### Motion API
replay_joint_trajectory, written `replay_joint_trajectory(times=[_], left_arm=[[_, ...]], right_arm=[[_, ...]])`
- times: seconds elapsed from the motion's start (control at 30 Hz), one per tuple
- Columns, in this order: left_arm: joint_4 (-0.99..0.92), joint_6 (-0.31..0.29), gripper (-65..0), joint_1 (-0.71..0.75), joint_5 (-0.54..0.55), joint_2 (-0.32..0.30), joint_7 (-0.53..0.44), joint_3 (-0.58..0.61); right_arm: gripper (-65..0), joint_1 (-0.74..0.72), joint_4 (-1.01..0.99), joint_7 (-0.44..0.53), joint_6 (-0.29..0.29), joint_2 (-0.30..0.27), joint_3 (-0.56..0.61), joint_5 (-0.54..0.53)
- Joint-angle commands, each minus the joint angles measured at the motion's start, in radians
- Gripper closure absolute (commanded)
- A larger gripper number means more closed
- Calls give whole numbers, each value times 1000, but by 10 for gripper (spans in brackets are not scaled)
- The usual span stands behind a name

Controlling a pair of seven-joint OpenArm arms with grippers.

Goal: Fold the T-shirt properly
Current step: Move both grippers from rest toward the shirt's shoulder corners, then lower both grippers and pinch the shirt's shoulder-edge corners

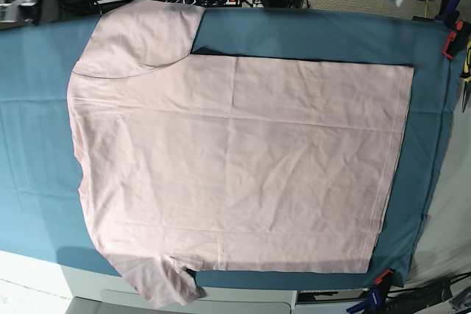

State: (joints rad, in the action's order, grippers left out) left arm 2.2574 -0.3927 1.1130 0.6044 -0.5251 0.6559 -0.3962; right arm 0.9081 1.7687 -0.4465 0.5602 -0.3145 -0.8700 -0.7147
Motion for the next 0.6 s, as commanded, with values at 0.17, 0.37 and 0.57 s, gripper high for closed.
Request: replay_joint_trajectory(times=[0.17, 0.37, 0.57], left_arm=[[46, -261, 0, -34, 314, -4, 103, -144], [43, -305, 0, -47, 377, -3, 122, -136], [43, -305, 0, -49, 375, -2, 122, -136]], right_arm=[[0, -133, -84, -236, 125, -13, -108, -407], [0, -246, -279, -362, 129, -13, -107, -612], [0, -254, -376, -353, 129, -11, -107, -648]])
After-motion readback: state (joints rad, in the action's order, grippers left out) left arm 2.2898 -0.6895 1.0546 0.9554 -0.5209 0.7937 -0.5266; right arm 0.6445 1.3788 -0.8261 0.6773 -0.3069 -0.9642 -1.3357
